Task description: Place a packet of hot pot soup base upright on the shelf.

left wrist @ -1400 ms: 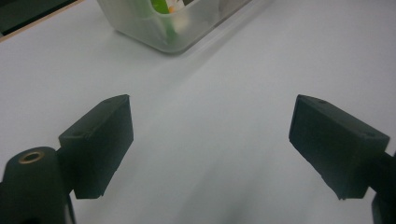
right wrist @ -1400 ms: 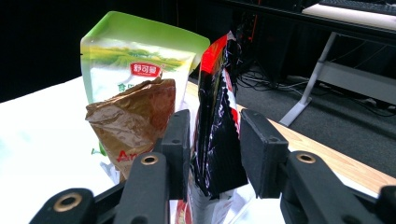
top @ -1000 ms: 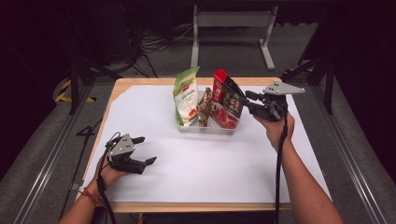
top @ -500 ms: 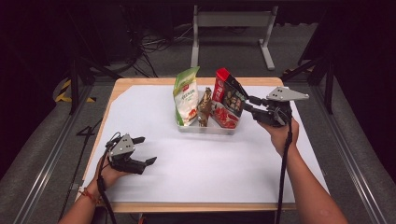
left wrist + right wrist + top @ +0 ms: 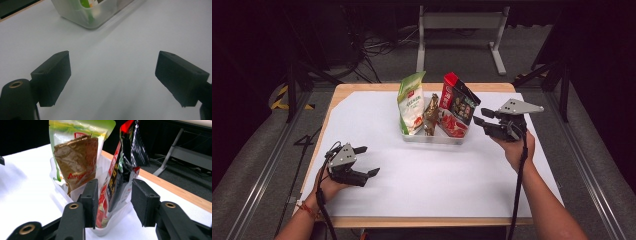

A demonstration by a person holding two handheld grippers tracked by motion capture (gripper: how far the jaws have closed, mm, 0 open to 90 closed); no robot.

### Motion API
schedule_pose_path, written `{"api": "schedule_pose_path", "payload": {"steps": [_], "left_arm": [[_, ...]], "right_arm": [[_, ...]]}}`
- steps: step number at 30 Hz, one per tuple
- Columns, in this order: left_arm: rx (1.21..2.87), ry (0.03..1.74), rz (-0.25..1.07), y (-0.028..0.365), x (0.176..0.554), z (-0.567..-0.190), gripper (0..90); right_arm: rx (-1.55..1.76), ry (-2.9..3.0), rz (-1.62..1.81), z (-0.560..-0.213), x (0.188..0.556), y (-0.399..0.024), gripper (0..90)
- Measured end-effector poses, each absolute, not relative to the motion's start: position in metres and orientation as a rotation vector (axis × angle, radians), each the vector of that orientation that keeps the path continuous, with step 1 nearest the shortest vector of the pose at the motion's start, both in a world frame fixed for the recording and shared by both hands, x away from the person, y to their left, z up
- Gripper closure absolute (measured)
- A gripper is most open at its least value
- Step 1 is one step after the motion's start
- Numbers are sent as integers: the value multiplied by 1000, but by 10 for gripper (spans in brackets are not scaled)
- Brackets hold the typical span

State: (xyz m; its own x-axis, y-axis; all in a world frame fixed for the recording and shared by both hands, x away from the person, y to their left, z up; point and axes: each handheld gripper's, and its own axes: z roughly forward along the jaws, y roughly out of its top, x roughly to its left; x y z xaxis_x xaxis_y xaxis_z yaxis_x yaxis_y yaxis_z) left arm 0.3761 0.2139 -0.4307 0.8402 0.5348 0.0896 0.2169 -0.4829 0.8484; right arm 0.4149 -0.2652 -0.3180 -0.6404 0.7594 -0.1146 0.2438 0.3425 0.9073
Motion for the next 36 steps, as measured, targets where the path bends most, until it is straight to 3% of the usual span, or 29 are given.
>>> {"api": "schedule_pose_path", "payload": {"steps": [11,17,27,36], "left_arm": [[2084,548,426,213,376,-431,139],[2085,551,424,213,377,-432,136],[2086,547,422,213,376,-432,140],[2088,546,421,212,376,-432,139]], "right_arm": [[875,2056,1232,-329,405,-274,466],[882,2048,1235,-336,399,-282,351],[853,2047,1210,-347,388,-290,307],[864,2054,1181,-357,381,-300,211]]}}
